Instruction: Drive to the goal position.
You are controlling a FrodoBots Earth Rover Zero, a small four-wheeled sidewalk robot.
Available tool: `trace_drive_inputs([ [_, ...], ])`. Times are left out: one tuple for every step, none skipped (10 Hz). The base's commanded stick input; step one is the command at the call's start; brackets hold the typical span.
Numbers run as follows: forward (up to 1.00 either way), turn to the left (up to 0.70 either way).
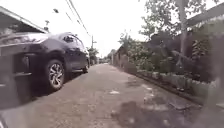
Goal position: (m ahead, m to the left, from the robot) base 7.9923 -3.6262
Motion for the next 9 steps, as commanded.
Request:
trace_drive_inputs([
  [0.70, 0.00],
  [0.70, 0.00],
  [0.70, 0.00],
  [0.70, 0.00],
  [0.70, 0.00],
  [0.70, 0.00],
  [0.70, 0.00],
  [0.70, 0.00],
  [0.70, 0.00],
])
